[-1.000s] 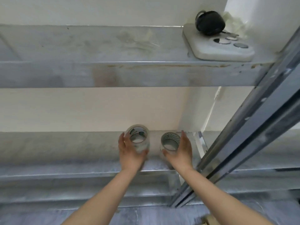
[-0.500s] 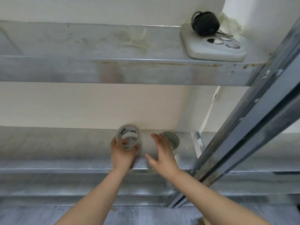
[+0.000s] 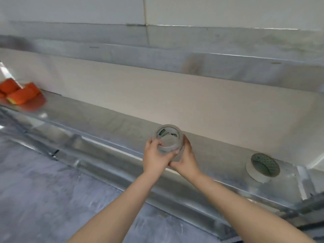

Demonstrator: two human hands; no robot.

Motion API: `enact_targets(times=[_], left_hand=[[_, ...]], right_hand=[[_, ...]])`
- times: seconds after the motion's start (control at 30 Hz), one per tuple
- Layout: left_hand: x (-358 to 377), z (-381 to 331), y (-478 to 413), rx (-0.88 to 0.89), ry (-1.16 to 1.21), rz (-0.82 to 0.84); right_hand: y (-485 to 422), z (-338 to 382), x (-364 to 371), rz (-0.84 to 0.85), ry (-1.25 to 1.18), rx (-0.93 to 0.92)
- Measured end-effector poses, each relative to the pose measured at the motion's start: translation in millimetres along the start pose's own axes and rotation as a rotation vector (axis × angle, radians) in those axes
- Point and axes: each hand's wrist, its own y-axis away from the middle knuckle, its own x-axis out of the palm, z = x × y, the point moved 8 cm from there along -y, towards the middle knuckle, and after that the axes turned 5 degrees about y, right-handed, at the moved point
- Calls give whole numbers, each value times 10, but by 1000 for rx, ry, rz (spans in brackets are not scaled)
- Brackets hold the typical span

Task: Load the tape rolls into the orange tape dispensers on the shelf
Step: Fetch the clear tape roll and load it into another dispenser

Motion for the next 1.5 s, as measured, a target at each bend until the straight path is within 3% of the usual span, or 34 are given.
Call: enact_targets(times=[0.33,0.6,0.97,1.1,1.5], left_hand=[[-1375,772,-281,-33,-8,-117],[-2546,1525,-447,-35,58,-93],[-3611,2193,-732,-129,206,-313],[-3959,2493,-1053,-207,291,-388],[-4793,2804,-2459,-164,364,-545]], right_hand=[[-196,777,1461,95,-64,-60],[-200,1344,2693,168,-110,-128],[-492,1826,4030,312,-141,-201],[-766,2029,4534,365,-165,-220],[-2035,2605,5646,479,-254,-247]])
